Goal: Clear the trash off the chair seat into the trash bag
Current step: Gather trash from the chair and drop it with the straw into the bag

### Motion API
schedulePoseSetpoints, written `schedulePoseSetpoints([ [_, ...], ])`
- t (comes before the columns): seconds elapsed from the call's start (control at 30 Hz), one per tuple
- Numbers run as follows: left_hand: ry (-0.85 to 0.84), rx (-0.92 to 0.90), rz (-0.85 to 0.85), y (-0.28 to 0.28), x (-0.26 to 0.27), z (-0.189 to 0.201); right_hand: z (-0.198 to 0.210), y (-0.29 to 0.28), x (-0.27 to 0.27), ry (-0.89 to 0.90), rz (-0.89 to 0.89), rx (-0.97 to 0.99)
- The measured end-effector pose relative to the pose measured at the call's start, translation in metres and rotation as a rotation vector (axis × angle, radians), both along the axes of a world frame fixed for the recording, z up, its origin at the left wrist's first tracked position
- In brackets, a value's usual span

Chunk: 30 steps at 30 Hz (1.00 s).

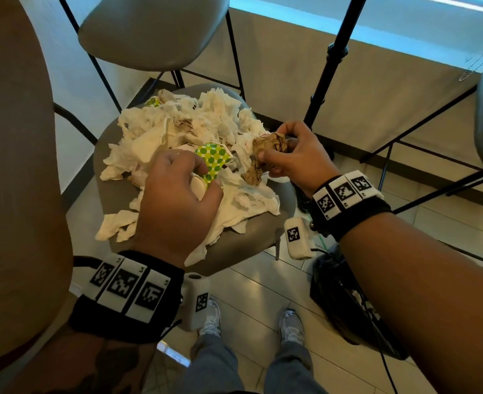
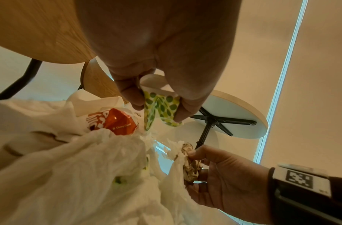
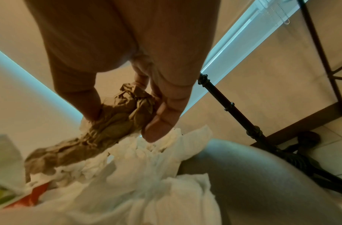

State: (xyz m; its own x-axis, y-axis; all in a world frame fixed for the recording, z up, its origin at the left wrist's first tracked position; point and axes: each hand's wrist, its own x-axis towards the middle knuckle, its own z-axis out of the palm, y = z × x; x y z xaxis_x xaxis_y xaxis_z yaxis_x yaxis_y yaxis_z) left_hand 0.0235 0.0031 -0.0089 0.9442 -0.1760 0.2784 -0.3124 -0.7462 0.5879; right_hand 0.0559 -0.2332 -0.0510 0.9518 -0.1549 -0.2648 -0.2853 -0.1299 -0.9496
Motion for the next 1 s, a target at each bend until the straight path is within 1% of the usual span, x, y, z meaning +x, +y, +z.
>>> schedulePoseSetpoints([
  [0.13, 0.009, 0.017, -0.003, -0.001, -0.002, 0.003, 0.008, -0.013, -0.016, -0.012, -0.063, -0.010],
  [0.27, 0.018, 0.032, -0.040, -0.015, -0.008, 0.014, 0.019, -0.043, -0.054, -0.030, -0.173, 0.015],
  [0.4, 0.037, -0.002, -0.152, -0.049, -0.018, 0.020, 0.018, -0.084, -0.118, -0.034, -0.311, 0.031],
  [0.53, 0.045, -0.095, -0.292, -0.110, -0.037, 0.006, 0.001, -0.132, -0.201, 0.014, -0.506, 0.052],
  [0.6, 0.100, -0.128, -0.415, -0.148, -0.050, -0.014, -0.015, -0.156, -0.244, 0.051, -0.612, 0.064],
  [0.67, 0.203, -0.129, -0.547, -0.186, -0.063, -0.044, -0.037, -0.179, -0.284, 0.103, -0.720, 0.067],
  [0.73, 0.281, -0.093, -0.656, -0.222, -0.075, -0.082, -0.064, -0.201, -0.319, 0.143, -0.827, 0.094],
  [0.83, 0.340, -0.023, -0.798, -0.271, -0.094, -0.145, -0.116, -0.230, -0.365, 0.210, -0.975, 0.167],
  [0.9, 0.402, 0.051, -0.850, -0.298, -0.106, -0.189, -0.156, -0.244, -0.388, 0.271, -1.050, 0.211],
  [1.0, 0.530, 0.199, -0.848, -0.332, -0.127, -0.250, -0.223, -0.264, -0.413, 0.388, -1.117, 0.242],
])
